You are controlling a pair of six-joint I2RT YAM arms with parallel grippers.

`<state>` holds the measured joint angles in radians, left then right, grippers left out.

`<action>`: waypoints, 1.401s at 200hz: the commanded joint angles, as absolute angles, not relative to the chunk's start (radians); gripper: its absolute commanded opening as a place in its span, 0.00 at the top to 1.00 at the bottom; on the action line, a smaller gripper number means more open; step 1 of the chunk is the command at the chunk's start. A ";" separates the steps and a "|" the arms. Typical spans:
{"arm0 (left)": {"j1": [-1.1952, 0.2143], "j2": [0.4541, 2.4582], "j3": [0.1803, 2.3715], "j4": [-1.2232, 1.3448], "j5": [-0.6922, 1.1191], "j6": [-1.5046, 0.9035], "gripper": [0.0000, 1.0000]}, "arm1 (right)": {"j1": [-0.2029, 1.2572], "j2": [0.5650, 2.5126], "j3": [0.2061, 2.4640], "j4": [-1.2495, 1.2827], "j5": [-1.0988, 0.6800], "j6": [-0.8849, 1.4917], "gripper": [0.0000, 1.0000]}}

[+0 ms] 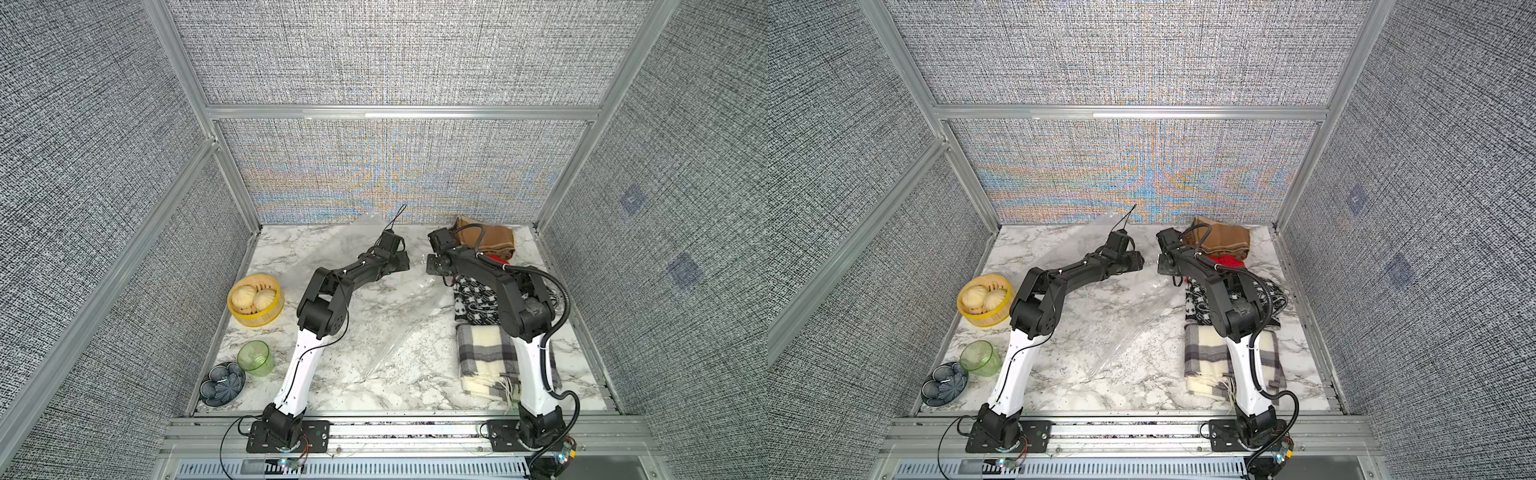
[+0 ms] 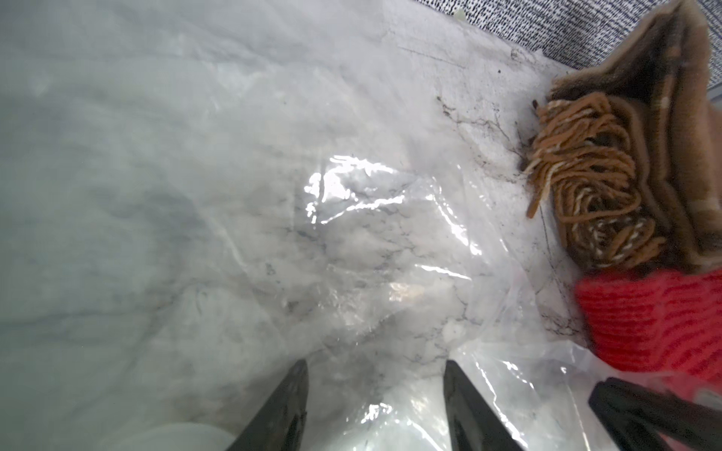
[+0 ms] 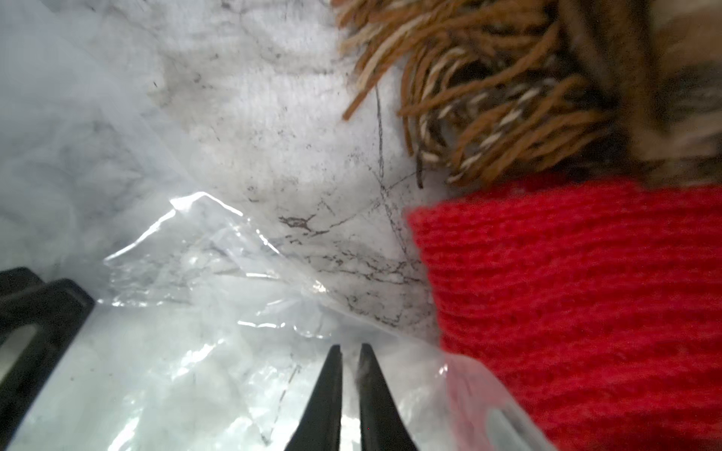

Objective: Take the scarf out of the vacuum bag
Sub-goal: Adjust the vacuum bag at the center of the board, then reset both arms

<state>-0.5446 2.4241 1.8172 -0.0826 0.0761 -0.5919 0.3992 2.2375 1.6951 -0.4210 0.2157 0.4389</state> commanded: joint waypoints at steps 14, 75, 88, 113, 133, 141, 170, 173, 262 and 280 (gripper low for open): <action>-0.538 2.419 1.804 -0.159 0.068 -0.599 0.45 | 0.404 2.270 1.703 -0.509 0.189 0.431 0.86; -0.533 2.275 1.713 -0.098 0.096 -0.561 0.38 | 0.388 2.188 1.651 -0.454 0.134 0.422 0.84; -0.534 2.227 1.700 -0.100 0.100 -0.551 0.36 | 0.399 2.149 1.664 -0.455 0.128 0.409 0.80; -0.535 2.117 1.664 -0.124 0.075 -0.524 0.34 | 0.426 2.062 1.675 -0.476 0.150 0.390 0.73; -0.543 2.023 1.627 -0.168 0.024 -0.490 0.33 | 0.438 1.967 1.620 -0.438 0.134 0.386 0.65; -0.547 1.995 1.603 -0.176 0.001 -0.477 0.33 | 0.440 1.921 1.581 -0.410 0.126 0.387 0.60; -0.555 1.808 1.480 -0.167 -0.087 -0.418 0.32 | 0.438 1.735 1.428 -0.292 0.125 0.370 0.39; -0.557 1.789 1.465 -0.165 -0.099 -0.409 0.32 | 0.436 1.713 1.412 -0.279 0.126 0.366 0.36; -0.522 1.196 0.757 0.330 -0.788 0.116 0.01 | 0.117 1.211 0.959 -0.081 0.147 0.186 0.01; -0.486 1.178 0.600 0.544 -0.800 0.207 0.01 | 0.115 1.143 0.783 0.096 0.229 0.054 0.02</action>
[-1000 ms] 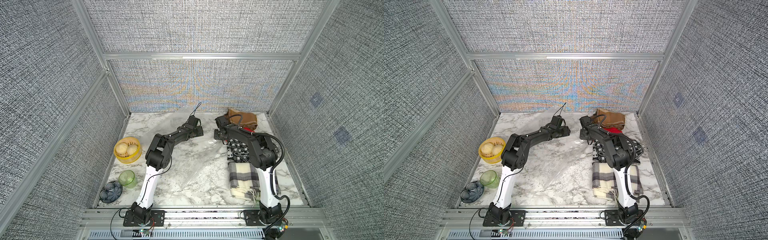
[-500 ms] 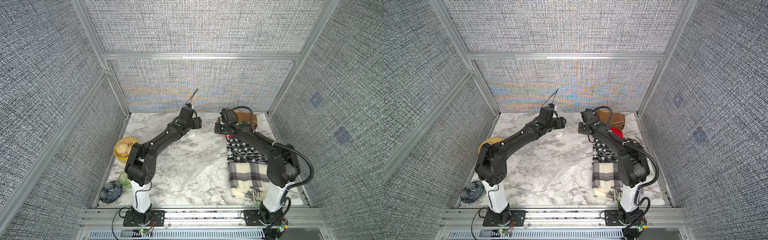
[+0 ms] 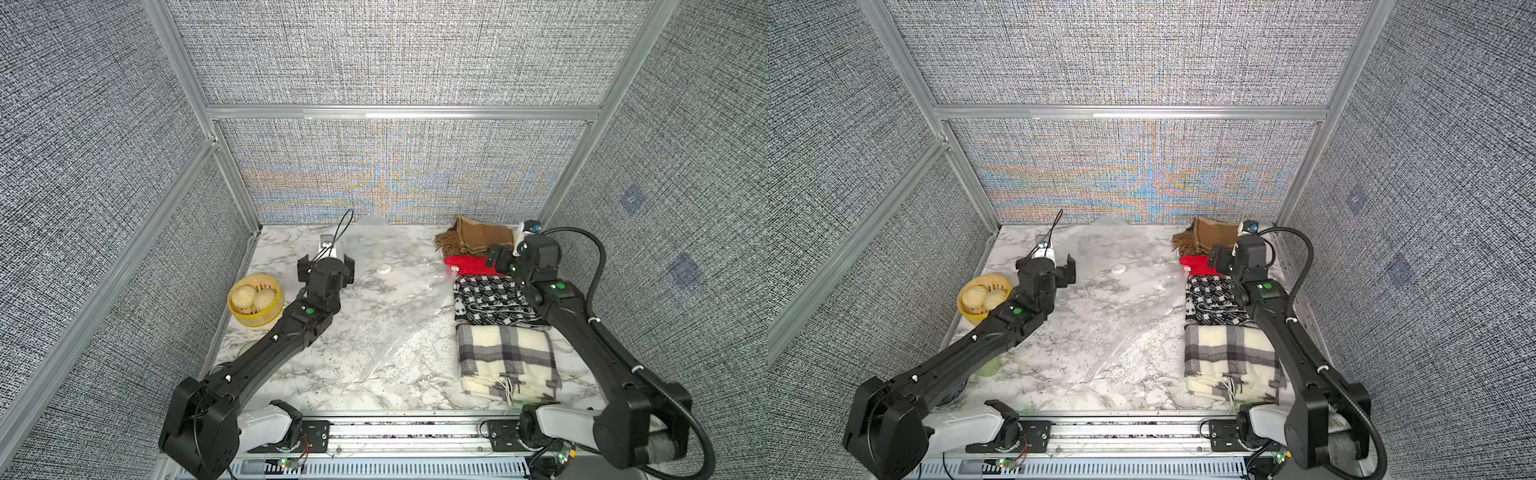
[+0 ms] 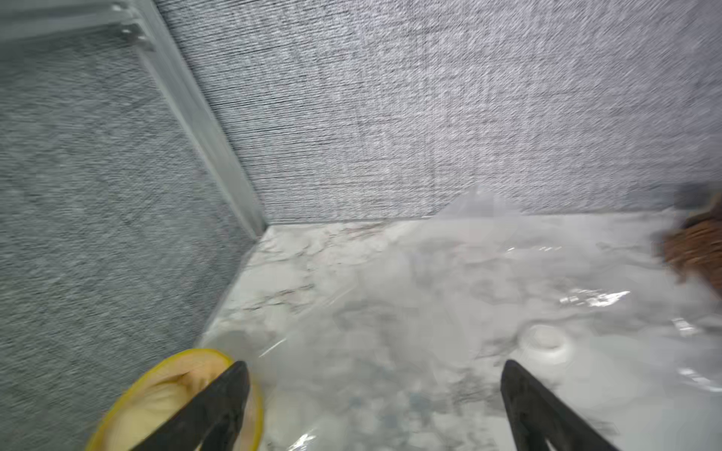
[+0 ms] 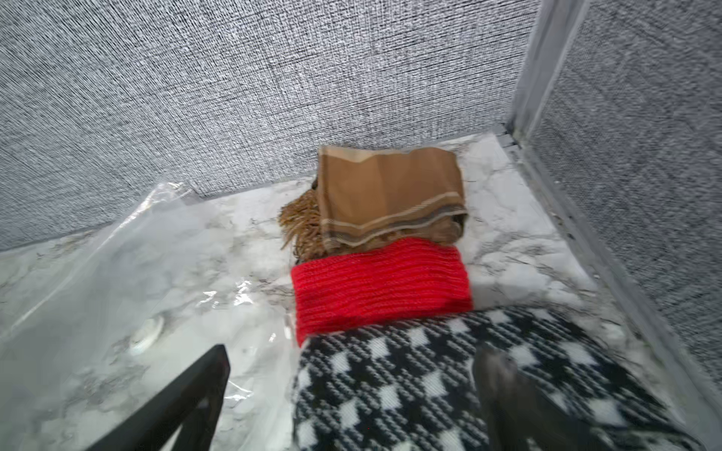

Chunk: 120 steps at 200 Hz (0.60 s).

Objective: Take the scarf out of the vacuum bag
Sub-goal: Reset both arms

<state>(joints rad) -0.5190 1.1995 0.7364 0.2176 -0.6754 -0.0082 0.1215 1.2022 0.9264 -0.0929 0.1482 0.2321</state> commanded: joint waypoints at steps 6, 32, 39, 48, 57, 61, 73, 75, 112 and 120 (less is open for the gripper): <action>-0.471 1.179 0.564 0.585 -0.800 0.218 0.01 | 0.115 1.134 0.732 0.156 0.256 0.030 0.02; -0.394 1.192 0.493 0.594 -0.746 0.191 0.01 | 0.105 1.177 0.597 0.320 0.370 -0.054 0.01; -0.368 1.201 0.482 0.587 -0.709 0.172 0.01 | 0.100 1.201 0.579 0.334 0.379 -0.050 0.01; -0.338 1.227 0.467 0.601 -0.699 0.138 0.00 | 0.092 1.240 0.556 0.371 0.380 -0.045 0.01; -0.307 1.265 0.452 0.642 -0.696 0.131 0.01 | 0.092 1.281 0.528 0.437 0.377 -0.064 0.01; -0.296 1.284 0.443 0.669 -0.692 0.128 0.01 | 0.093 1.296 0.517 0.462 0.372 -0.068 0.01; -0.262 1.346 0.421 0.721 -0.671 0.110 0.01 | 0.097 1.335 0.505 0.465 0.334 -0.085 0.02; -0.257 1.354 0.423 0.713 -0.670 0.105 0.01 | 0.098 1.338 0.507 0.457 0.332 -0.079 0.02; -0.192 1.380 0.397 0.740 -0.508 0.015 0.01 | 0.087 1.356 0.428 0.619 0.160 -0.024 0.02; -0.177 1.388 0.388 0.773 -0.471 0.005 0.01 | 0.087 1.358 0.402 0.686 0.176 -0.029 0.02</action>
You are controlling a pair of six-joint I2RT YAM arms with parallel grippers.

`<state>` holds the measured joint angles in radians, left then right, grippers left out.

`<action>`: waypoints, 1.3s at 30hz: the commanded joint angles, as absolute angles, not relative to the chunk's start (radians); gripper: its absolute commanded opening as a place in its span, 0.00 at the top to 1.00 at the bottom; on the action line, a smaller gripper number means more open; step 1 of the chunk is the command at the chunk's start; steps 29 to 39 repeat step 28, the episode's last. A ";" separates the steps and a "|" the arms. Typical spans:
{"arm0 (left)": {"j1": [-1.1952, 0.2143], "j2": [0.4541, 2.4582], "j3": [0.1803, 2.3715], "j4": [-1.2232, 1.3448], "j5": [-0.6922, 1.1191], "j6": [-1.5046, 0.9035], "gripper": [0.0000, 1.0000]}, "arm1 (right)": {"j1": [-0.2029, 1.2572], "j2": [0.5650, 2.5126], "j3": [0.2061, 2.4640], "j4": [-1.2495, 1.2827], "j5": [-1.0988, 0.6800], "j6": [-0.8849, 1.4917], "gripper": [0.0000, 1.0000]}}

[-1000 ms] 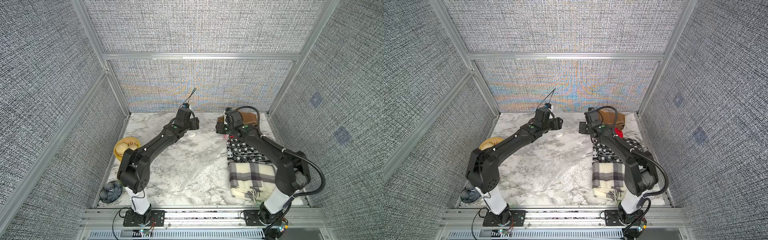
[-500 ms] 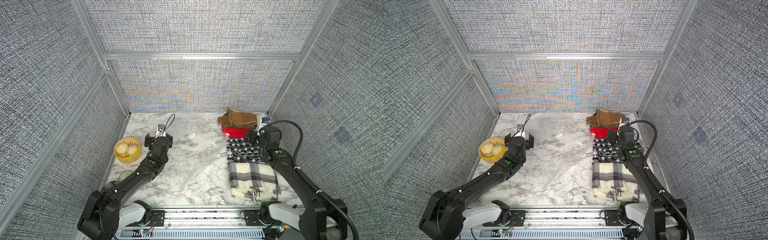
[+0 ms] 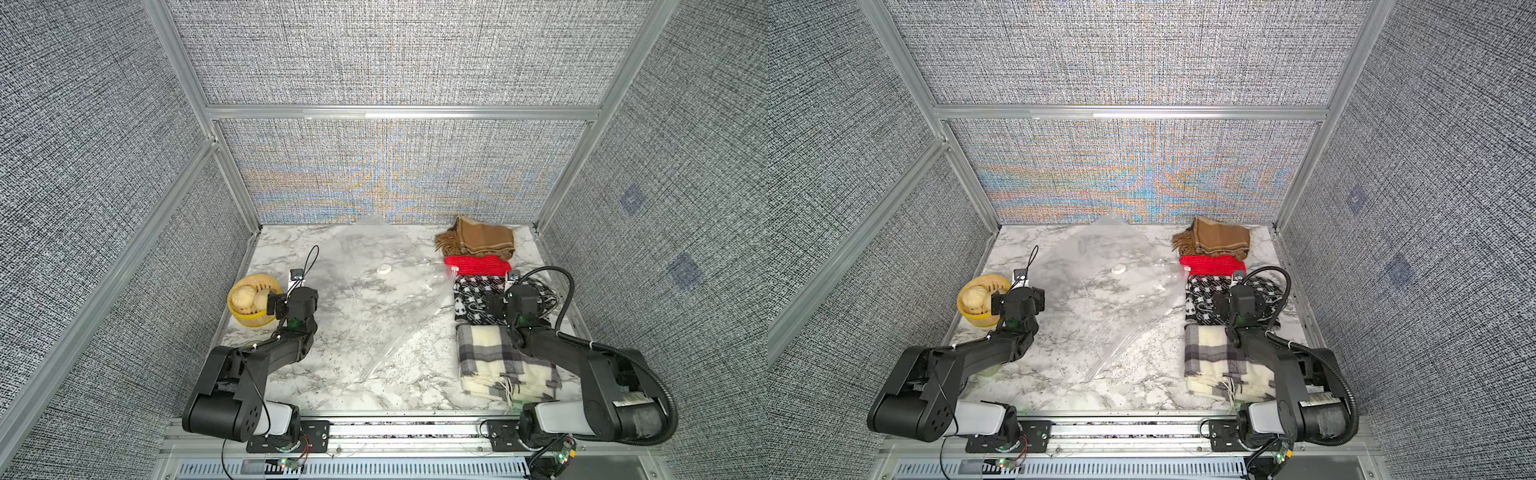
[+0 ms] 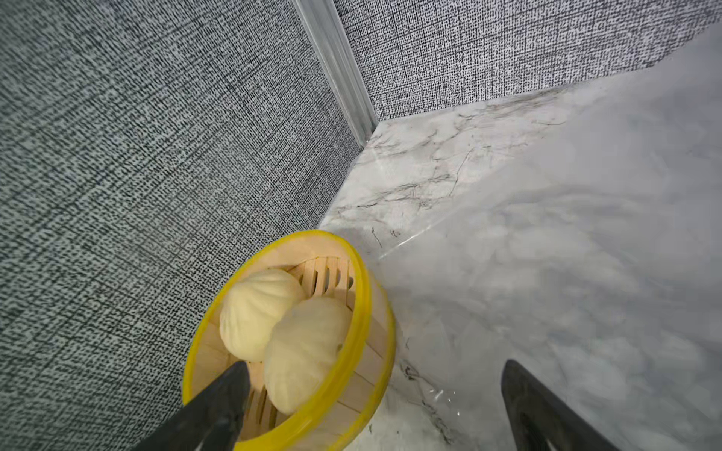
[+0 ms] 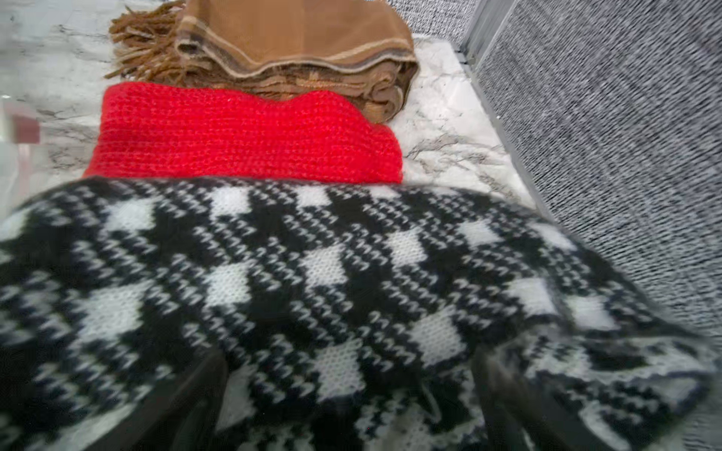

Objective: Take the scarf out of the vacuum bag
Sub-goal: Reset both arms

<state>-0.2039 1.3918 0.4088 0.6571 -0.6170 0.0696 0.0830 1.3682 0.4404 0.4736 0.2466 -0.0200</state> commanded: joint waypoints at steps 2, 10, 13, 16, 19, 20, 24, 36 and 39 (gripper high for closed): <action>-0.165 1.401 0.388 0.771 -0.431 -0.020 0.01 | 0.087 1.378 0.371 0.749 0.188 -0.021 0.01; -0.117 1.513 0.418 0.792 -0.337 -0.070 0.00 | 0.084 1.524 0.403 0.816 0.276 0.019 0.01; -0.119 1.560 0.377 0.953 -0.331 -0.029 0.00 | 0.082 1.537 0.374 0.891 0.276 0.013 0.01; -0.118 1.540 0.379 0.913 -0.330 -0.041 0.00 | 0.085 1.517 0.391 0.828 0.274 0.016 0.01; -0.119 1.557 0.367 0.967 -0.321 -0.020 0.00 | 0.086 1.532 0.380 0.872 0.275 0.010 0.01; -0.120 1.555 0.367 0.963 -0.320 -0.022 0.00 | 0.087 1.532 0.379 0.876 0.276 0.010 0.01; -0.119 1.552 0.367 0.960 -0.319 -0.024 0.00 | 0.087 1.535 0.384 0.865 0.277 0.010 0.01; -0.120 1.554 0.367 0.962 -0.319 -0.025 0.00 | 0.084 1.534 0.374 0.886 0.255 0.004 0.01; -0.120 1.554 0.367 0.962 -0.319 -0.025 0.00 | 0.084 1.534 0.374 0.886 0.255 0.004 0.01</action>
